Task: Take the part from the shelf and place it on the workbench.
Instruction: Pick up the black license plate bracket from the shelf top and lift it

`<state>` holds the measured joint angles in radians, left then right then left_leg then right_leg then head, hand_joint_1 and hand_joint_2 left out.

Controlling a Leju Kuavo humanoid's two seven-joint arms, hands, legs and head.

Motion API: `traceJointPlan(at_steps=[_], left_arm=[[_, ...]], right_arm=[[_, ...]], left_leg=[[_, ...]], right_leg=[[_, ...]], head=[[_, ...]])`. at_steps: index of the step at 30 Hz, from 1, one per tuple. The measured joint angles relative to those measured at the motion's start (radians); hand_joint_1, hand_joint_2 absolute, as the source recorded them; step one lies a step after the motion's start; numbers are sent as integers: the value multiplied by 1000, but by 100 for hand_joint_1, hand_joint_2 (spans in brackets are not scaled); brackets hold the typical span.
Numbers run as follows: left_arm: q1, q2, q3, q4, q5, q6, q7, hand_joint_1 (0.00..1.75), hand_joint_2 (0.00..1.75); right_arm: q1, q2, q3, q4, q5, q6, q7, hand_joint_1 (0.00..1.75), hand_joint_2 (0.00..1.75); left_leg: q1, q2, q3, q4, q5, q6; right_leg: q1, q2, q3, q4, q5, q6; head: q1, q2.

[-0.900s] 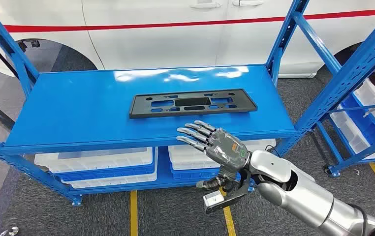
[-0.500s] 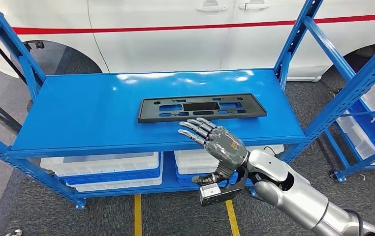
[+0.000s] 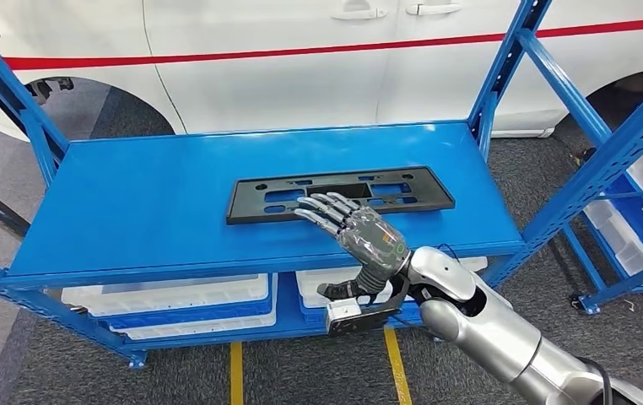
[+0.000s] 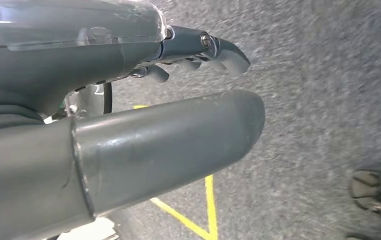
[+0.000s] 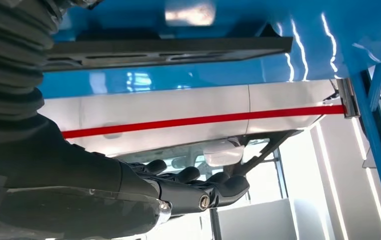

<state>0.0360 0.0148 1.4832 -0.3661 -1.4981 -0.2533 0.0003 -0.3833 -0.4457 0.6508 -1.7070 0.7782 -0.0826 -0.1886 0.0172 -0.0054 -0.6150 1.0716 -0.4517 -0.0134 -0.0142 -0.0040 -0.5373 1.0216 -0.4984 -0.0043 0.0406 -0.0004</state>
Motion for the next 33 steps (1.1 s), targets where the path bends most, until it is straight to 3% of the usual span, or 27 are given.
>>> traceJointPlan(at_steps=[1, 4, 6, 8, 10, 11, 12, 14, 15, 16, 18, 20, 22, 24, 25, 26, 27, 30, 31, 33], left_arm=[[-1, 0, 1, 0, -2, 0, 0, 0, 0], [0, 0, 5, -1, -9, -1, 1, 0, 0], [-1, 0, 11, -1, -14, -1, 2, 0, 0], [-4, 0, 16, -1, -18, -1, 1, 0, 0], [-5, 0, 19, -1, -21, -2, -1, 0, 0], [-5, 0, 20, -1, -23, -3, -3, 0, 0], [-5, 0, 21, -1, -25, -3, -4, 0, 0], [-5, 0, 23, -1, -31, -3, -9, 0, 0], [-6, 0, 24, -1, -33, -3, -10, 0, 0], [-7, 0, 25, -1, -35, -3, -12, 0, 0], [-8, 0, 26, -1, -39, -4, -12, 0, 0], [-8, 1, 26, -1, -41, -4, -12, 0, 0], [-8, 3, 27, -1, -41, -4, -12, 0, 0], [-8, 4, 27, -1, -41, -4, -12, 0, 0], [-7, 4, 27, -1, -42, -4, -12, 0, 0], [-7, 4, 28, -1, -44, -4, -12, 0, 0], [-6, 5, 29, -1, -46, -4, -12, 0, 0], [-7, 8, 32, -1, -54, -3, -20, 0, 0], [-8, 9, 34, -1, -55, -3, -25, 0, 0], [-8, 9, 39, -1, -57, -5, -34, 0, 0]], right_arm=[[-6, 4, 0, 4, 0, 0, -1, 0, 175], [-20, 16, 2, 18, 0, 0, -1, 0, 175], [-35, 26, 3, 27, 0, 1, 0, 0, 87], [-50, 37, 3, 37, 0, 2, 2, 0, 0], [-55, 48, 5, 49, 1, 7, 5, 0, 0], [-56, 53, 7, 54, 2, 9, 6, 0, 0], [-58, 58, 9, 59, 4, 11, 7, 0, 0], [-68, 65, 15, 66, 10, 13, 8, 0, 0], [-74, 68, 19, 70, 13, 14, 9, 0, 0], [-81, 71, 23, 74, 15, 16, 9, 0, 0], [-91, 78, 31, 82, 17, 19, 9, 0, 0], [-96, 86, 39, 88, 18, 20, 9, 0, 0], [-103, 93, 46, 93, 18, 20, 9, 0, 0], [-107, 98, 52, 99, 18, 21, 10, 0, 87], [-108, 100, 56, 103, 18, 23, 10, 0, 131], [-108, 104, 60, 107, 18, 26, 10, 0, 175], [-109, 107, 64, 112, 18, 30, 10, 0, 175], [-121, 119, 80, 136, 18, 45, 15, 0, 175], [-127, 124, 86, 147, 18, 50, 17, 0, 175], [-138, 133, 99, 177, 24, 56, 23, 0, 175]], left_leg=[[-2, -1, 10, -25, 4, 5], [-5, -2, 14, -32, -4, 27], [-3, -2, 19, -38, -4, 40], [-3, -2, 23, -41, -7, 49], [-4, -2, 27, -41, -12, 55], [-5, -3, 31, -41, -15, 57], [-6, -4, 38, -41, -19, 57], [-7, -7, 52, -42, -29, 53], [-9, -8, 57, -41, -34, 49], [-9, -9, 59, -41, -37, 45], [-10, -8, 60, -43, -40, 34], [-10, -6, 62, -41, -47, 24], [-9, -3, 39, 16, -81, 16], [-6, -2, -28, 142, -135, 9], [-5, -2, -63, 200, -151, 6], [-4, -2, -85, 229, -148, 3], [-3, -2, -88, 218, -124, 2], [-1, 0, -16, 37, -17, 3], [-2, -1, 2, -6, -2, 7], [-4, -2, 12, -31, -1, 14]], right_leg=[[2, 1, -1, 5, -5, 6], [2, 2, -3, 6, -11, 21], [-1, 2, -17, 38, -31, 30], [-2, 2, -75, 144, -77, 35], [-2, 2, -150, 264, -108, 37], [-2, 2, -170, 284, -97, 35], [-1, 2, -170, 266, -67, 33], [2, 3, -123, 142, 17, 21], [5, 3, -98, 83, 43, 14], [9, 2, -81, 42, 54, 9], [15, 3, -73, 21, 46, 4], [10, 4, -65, 10, 45, -2], [3, 1, -52, -2, 45, -12], [3, -2, -45, -4, 40, -20], [3, -3, -43, -2, 37, -21], [3, -3, -41, -1, 34, -21], [3, -2, -38, 1, 30, -19], [3, 0, -27, 12, 14, -9], [5, 1, -27, 15, 11, -4], [11, 4, -30, 19, 8, -6]], head=[[0, 0], [0, 0], [0, 0], [0, 0], [0, 0], [0, 0], [0, 0], [0, 0], [1, 0], [1, 0], [1, 0], [2, 0], [1, 0], [1, 0], [1, 0], [1, 0], [1, 0], [1, 0], [1, 0], [1, 0]])
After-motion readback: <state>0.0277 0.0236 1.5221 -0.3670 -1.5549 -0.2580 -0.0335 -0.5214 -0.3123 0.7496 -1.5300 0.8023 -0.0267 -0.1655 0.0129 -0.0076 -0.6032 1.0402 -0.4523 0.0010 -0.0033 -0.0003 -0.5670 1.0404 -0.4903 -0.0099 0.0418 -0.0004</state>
